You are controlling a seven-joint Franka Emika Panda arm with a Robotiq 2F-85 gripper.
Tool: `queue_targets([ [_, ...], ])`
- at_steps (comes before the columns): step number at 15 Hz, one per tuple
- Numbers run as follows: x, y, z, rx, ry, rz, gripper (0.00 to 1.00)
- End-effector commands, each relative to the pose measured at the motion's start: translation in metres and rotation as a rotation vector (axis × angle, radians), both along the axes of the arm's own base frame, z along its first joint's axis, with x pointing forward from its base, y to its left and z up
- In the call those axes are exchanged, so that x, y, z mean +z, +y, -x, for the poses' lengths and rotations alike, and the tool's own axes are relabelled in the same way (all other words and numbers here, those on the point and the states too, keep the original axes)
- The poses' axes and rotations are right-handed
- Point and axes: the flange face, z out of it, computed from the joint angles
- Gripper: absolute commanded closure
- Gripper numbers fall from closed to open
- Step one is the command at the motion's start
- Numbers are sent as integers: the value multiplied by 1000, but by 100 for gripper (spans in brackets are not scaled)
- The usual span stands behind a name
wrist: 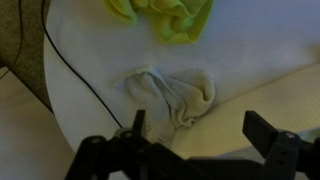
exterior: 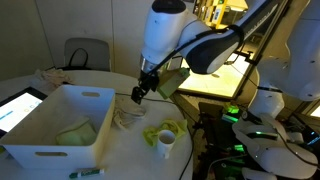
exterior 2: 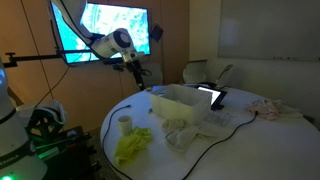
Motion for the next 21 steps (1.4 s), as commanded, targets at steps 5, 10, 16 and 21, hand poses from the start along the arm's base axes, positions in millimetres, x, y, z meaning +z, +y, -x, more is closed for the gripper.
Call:
queue_targets([
  [5,-68,47,55,218,23,73,0],
  [10,-134,99,83,352,30,43,0],
  [16,-190,161,114,508,76,-9,0],
  [21,-201,206,113,619,58,-47,0],
])
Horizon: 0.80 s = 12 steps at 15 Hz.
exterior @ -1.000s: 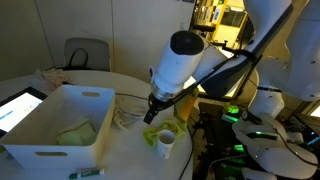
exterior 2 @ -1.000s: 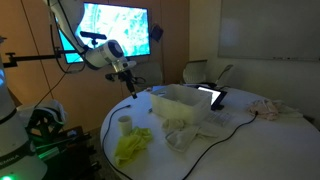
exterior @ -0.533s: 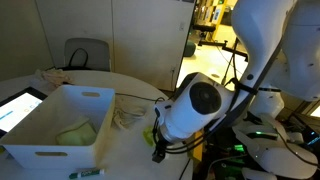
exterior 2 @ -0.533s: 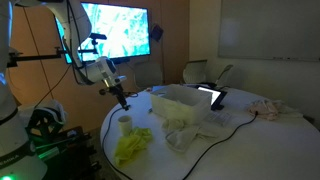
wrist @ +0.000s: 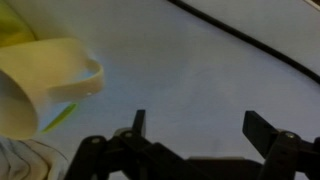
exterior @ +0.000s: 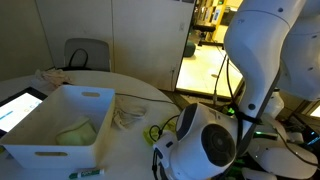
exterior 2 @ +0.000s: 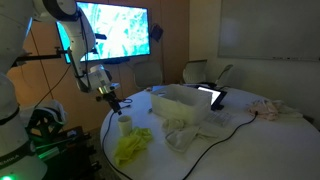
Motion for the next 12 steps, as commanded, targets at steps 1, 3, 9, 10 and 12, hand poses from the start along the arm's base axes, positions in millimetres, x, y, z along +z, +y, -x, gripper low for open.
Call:
queue_targets([
  [1,-3,31,-13,75,-30,-44,0],
  [3,-3,43,-20,98,-43,-63,0],
  [9,-6,50,-58,88,-83,-126,0],
  [10,-8,48,-65,82,-90,-137,0],
  [12,-11,41,-80,71,-106,-156,0],
])
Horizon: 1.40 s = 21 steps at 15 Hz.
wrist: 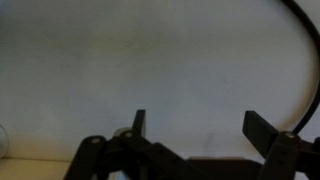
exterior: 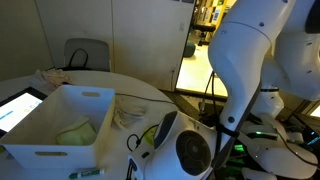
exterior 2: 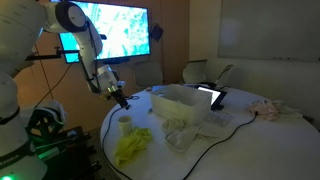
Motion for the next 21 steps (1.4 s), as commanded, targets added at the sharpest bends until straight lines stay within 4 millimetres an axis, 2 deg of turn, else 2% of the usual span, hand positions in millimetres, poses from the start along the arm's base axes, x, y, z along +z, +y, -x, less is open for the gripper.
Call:
queue_targets([
  [1,-7,-6,-31,6,-40,-47,0],
  [7,-26,-26,-68,-32,-72,-86,0],
  [11,-39,-27,-88,-26,-91,-92,0],
  [17,-59,-28,-108,-9,-106,-67,0],
  [21,-61,-37,-119,-15,-115,-56,0],
])
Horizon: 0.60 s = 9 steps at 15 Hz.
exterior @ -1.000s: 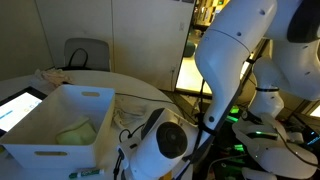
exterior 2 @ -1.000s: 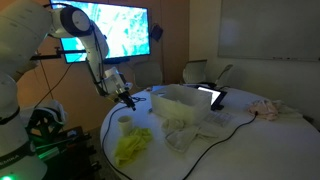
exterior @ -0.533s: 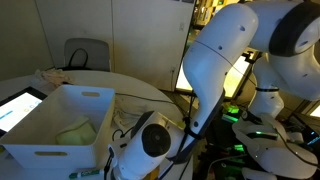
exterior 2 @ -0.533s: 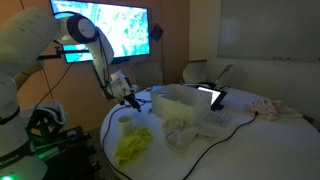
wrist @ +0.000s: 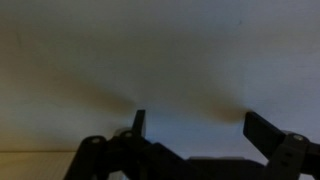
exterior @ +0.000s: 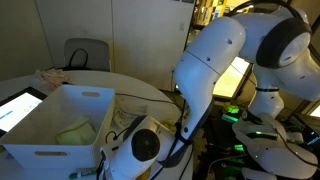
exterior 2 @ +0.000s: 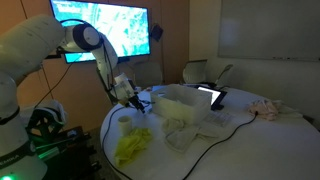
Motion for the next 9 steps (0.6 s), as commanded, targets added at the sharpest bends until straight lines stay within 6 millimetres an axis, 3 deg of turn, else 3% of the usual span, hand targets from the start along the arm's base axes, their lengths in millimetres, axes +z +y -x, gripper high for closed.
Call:
queue_targets([
  [1,-2,-8,-17,9,-28,6,0],
  [6,7,-26,-29,-22,-50,11,0],
  [9,3,-36,-37,-32,-65,26,0],
])
